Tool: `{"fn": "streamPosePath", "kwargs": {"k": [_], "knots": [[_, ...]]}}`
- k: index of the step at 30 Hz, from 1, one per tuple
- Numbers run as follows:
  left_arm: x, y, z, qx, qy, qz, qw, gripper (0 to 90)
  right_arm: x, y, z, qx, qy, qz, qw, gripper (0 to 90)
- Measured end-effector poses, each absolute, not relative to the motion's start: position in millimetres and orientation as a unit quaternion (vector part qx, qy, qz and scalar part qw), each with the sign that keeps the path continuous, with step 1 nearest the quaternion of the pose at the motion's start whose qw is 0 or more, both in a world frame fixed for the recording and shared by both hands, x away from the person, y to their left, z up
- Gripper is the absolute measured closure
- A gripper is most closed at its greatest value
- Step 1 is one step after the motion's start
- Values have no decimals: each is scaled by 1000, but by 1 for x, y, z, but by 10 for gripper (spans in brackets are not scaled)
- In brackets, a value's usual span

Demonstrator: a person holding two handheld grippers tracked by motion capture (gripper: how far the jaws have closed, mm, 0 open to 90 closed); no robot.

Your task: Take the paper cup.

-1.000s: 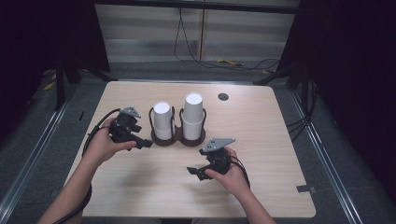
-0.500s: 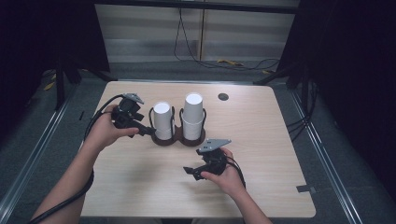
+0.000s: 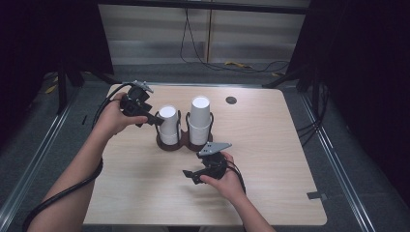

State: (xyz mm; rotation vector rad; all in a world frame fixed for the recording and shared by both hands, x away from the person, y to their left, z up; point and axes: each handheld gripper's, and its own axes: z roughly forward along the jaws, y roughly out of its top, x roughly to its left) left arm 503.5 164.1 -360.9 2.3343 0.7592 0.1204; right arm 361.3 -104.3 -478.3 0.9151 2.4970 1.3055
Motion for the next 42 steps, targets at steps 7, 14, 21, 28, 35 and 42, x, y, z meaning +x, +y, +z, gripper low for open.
{"fn": "streamPosePath", "kwargs": {"k": [7, 14, 21, 28, 35, 42], "knots": [[512, 152, -360, 899, 285, 40, 330, 175, 367, -96, -480, 315, 832, 449, 91, 161], [523, 145, -367, 902, 284, 35, 324, 193, 374, -86, -480, 314, 828, 456, 91, 161], [526, 139, -368, 904, 276, 24, 325, 262, 383, -73, -481, 306, 825, 466, 91, 161], [531, 133, -366, 908, 269, 18, 322, 317, 391, -61, -484, 301, 828, 464, 89, 160], [532, 131, -364, 908, 274, 20, 315, 337, 397, -53, -488, 298, 826, 470, 87, 154], [531, 128, -362, 912, 276, 19, 302, 339, 407, -40, -490, 316, 812, 482, 89, 153]]}}
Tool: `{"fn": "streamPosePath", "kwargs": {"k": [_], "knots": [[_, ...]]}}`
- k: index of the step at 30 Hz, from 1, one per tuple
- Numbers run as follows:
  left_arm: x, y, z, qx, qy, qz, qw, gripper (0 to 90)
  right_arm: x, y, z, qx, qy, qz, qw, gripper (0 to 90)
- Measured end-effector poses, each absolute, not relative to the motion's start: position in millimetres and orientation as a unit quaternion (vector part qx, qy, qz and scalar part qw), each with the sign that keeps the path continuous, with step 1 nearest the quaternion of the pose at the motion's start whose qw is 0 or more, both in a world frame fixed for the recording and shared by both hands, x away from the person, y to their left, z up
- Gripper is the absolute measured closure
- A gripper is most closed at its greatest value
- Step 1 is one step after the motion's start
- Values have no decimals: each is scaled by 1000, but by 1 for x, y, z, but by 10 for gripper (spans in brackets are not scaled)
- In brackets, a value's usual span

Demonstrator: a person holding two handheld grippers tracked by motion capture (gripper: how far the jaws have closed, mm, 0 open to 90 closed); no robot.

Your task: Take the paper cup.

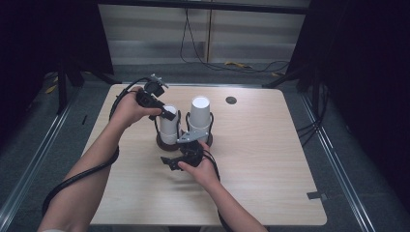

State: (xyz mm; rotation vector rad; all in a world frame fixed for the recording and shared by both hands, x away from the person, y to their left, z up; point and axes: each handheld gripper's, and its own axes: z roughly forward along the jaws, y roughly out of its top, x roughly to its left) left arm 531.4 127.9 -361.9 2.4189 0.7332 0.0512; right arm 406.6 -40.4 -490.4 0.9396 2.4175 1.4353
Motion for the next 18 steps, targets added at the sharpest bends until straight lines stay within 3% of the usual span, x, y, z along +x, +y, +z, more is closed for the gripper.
{"fn": "streamPosePath", "kwargs": {"k": [18], "knots": [[531, 123, -359, 918, 279, 17, 283, 341, 419, -24, -485, 312, 819, 469, 111, 193]]}}
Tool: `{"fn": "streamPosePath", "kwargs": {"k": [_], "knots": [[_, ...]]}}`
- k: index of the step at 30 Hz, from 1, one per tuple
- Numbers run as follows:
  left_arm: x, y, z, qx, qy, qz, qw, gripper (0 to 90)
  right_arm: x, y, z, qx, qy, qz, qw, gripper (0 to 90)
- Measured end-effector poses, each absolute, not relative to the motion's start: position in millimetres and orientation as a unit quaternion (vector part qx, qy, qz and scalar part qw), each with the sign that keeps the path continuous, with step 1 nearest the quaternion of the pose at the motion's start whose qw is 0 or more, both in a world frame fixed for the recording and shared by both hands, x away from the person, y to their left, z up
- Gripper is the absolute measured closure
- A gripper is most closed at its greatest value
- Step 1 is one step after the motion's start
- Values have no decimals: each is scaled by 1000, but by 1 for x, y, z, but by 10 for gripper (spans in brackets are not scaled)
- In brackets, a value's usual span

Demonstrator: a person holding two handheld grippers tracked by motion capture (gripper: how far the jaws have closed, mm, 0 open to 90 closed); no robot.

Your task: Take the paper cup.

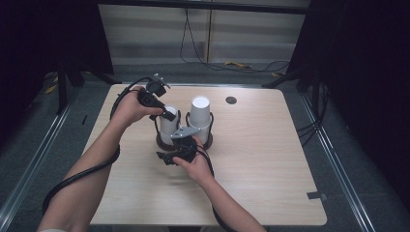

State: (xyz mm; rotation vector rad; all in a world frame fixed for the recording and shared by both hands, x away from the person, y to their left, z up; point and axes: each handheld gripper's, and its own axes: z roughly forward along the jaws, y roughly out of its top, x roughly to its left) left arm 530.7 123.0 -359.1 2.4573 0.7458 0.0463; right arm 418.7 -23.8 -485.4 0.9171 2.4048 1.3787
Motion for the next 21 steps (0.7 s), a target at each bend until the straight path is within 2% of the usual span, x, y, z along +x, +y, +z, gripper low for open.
{"fn": "streamPosePath", "kwargs": {"k": [10, 21], "knots": [[529, 125, -354, 920, 294, 13, 261, 344, 421, -21, -488, 313, 819, 466, 118, 218], [529, 127, -341, 915, 304, 12, 267, 344, 421, -21, -489, 315, 817, 467, 122, 219]]}}
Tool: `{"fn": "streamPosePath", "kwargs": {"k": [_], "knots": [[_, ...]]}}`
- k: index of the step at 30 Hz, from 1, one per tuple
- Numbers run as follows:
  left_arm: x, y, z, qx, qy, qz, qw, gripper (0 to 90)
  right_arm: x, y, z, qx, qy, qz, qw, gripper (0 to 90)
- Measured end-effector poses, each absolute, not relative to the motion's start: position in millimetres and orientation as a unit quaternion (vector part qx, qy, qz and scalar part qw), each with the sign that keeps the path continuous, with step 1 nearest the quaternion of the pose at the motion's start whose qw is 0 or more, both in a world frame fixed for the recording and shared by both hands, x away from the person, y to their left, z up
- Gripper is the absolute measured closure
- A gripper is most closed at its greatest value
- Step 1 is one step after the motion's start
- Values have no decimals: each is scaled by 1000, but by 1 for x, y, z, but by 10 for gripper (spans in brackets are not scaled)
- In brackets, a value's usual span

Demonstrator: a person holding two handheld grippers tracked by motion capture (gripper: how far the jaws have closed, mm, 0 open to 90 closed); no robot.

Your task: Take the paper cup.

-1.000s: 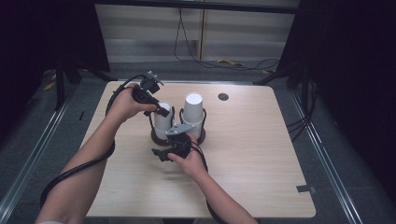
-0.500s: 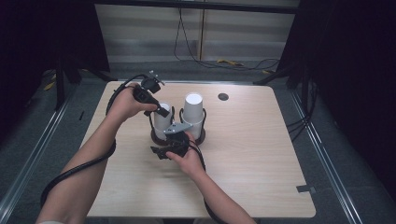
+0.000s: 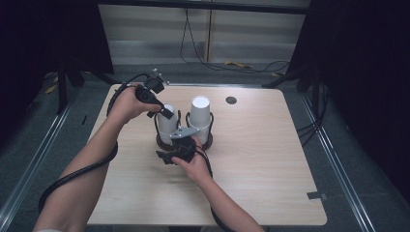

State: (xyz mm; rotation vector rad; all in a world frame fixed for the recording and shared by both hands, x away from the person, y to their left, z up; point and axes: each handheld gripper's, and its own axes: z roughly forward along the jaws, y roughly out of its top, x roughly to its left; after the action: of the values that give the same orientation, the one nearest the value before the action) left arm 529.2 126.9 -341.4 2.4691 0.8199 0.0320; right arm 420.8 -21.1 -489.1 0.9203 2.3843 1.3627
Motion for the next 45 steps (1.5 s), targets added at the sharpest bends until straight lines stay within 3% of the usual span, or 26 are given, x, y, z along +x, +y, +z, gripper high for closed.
{"fn": "streamPosePath", "kwargs": {"k": [45], "knots": [[537, 124, -290, 906, 333, 14, 261, 357, 419, -24, -488, 324, 813, 471, 113, 209]]}}
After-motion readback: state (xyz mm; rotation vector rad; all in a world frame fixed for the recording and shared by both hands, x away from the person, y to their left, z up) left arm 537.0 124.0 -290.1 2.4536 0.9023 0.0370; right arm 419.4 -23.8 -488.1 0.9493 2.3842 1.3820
